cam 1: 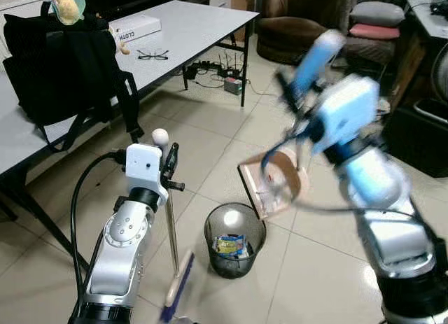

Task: Sweep floor

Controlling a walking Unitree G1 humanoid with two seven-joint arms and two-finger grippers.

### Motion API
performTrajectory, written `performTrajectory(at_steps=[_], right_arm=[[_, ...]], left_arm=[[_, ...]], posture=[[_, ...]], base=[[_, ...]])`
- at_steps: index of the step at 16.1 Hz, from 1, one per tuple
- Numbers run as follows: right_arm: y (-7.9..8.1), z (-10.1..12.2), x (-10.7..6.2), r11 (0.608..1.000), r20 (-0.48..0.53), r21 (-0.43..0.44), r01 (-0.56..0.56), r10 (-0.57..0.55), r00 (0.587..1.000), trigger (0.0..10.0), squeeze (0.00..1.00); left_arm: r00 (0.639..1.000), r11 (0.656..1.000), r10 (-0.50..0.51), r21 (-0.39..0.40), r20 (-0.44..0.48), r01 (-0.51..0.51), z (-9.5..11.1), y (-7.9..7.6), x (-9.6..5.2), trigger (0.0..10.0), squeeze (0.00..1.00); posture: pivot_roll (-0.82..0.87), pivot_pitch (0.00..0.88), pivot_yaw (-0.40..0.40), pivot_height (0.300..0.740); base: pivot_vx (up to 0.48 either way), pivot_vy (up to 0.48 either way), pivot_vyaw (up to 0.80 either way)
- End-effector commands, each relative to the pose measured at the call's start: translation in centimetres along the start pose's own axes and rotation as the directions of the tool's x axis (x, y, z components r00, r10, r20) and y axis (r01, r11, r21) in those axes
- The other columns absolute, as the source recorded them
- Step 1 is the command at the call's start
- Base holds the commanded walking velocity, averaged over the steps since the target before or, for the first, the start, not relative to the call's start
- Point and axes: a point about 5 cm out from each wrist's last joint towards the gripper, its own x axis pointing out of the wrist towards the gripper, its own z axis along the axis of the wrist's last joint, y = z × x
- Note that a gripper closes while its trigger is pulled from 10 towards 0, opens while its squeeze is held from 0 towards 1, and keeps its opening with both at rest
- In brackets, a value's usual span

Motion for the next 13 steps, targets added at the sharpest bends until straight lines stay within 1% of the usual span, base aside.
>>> performTrajectory(at_steps=[1, 5, 6, 7, 9, 13], right_arm=[[0.2, 1.1, 0.1, 1.000, 0.067, -0.027, -0.016, 0.018, 0.998, 10.0, 0.00], [2.0, 0.7, -0.2, 0.996, 0.078, -0.003, -0.087, 0.087, 0.993, 10.0, 0.00], [2.1, 0.7, -0.2, 0.996, 0.078, -0.002, -0.093, 0.093, 0.993, 10.0, 0.00], [2.6, 0.5, -0.4, 0.994, 0.080, -0.011, -0.109, 0.109, 0.991, 10.0, 0.00], [3.2, 0.1, -0.7, 0.990, 0.076, -0.068, -0.125, 0.131, 0.988, 10.0, 0.00], [3.3, -1.0, -0.8, 0.979, 0.069, -0.160, -0.127, 0.140, 0.988, 10.0, 0.00]], left_arm=[[0.999, 1.000, -0.017, 0.022, 0.031, 0.017, 0.7, -0.1, 0.4, 10.0, 0.00], [0.999, 0.999, -0.022, 0.027, 0.030, 0.021, 0.7, -0.1, 0.5, 10.0, 0.00], [0.999, 0.999, -0.022, 0.027, 0.030, 0.021, 0.7, -0.1, 0.5, 10.0, 0.00], [0.999, 0.999, -0.024, 0.028, 0.031, 0.023, 0.7, -0.1, 0.5, 10.0, 0.00], [0.999, 0.999, -0.027, 0.031, 0.032, 0.026, 0.7, -0.2, 0.5, 10.0, 0.00], [0.999, 0.999, -0.031, 0.037, 0.032, 0.030, 0.8, -0.2, 0.6, 10.0, 0.00]], posture=[[-0.04, 0.014, 0.025, 0.740], [-0.04, 0.013, 0.024, 0.740], [-0.04, 0.013, 0.024, 0.740], [-0.04, 0.012, 0.025, 0.740], [-0.03, 0.013, 0.025, 0.740], [-0.02, 0.012, 0.027, 0.740]], base=[[0.000, 0.000, 0.00], [0.000, 0.000, 0.00], [0.000, 0.000, 0.00], [0.000, 0.000, 0.00], [0.000, 0.000, 0.00], [0.000, 0.000, 0.00]])
